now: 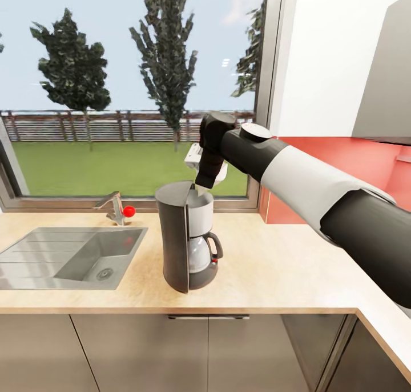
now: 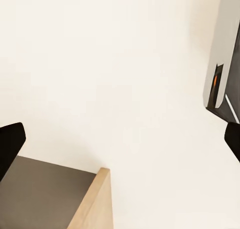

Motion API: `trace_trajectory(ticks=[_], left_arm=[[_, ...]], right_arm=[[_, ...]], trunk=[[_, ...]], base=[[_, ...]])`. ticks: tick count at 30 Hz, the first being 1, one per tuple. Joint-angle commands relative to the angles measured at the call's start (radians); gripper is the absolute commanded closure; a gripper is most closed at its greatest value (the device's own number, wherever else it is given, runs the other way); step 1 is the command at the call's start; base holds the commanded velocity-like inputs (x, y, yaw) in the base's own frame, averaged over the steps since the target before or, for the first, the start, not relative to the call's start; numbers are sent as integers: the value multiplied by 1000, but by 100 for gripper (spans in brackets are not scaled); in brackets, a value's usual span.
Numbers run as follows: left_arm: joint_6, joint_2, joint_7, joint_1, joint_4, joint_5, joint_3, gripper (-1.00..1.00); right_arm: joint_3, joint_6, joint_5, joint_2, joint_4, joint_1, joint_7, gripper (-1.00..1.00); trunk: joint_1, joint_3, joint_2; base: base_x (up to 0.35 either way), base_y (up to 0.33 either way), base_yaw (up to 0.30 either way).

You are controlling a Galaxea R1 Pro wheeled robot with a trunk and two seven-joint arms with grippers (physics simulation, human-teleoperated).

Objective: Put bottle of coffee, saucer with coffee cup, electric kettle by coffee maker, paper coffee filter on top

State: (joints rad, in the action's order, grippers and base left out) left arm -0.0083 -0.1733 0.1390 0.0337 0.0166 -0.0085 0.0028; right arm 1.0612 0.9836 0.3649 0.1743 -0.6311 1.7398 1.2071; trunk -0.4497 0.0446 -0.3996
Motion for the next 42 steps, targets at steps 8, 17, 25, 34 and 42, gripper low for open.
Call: trace_trajectory(ticks=[8,17,25,34,42], left_arm=[[-1,1,2,0,0,-1,0,-100],[-2,1,2,0,0,-1,0,-100],[-1,1,2,0,0,-1,0,-100],[-1,1,2,0,0,-1,0,-100],[1,1,2,0,0,-1,0,-100]], right_arm=[[1,8,7,0,-1,-2,8,100],[2,8,6,0,-1,-6,8,100],[2,9,6,0,-1,-24,8,100],[2,8,6,0,-1,-25,8,100],[1,8,8,0,-1,-25,8,100]], trunk=[[0,0,0],[0,0,0],[0,0,0],[0,0,0],[0,-3,0]], base=[[2,0,0],[0,0,0],[0,0,0],[0,0,0],[0,0,52]])
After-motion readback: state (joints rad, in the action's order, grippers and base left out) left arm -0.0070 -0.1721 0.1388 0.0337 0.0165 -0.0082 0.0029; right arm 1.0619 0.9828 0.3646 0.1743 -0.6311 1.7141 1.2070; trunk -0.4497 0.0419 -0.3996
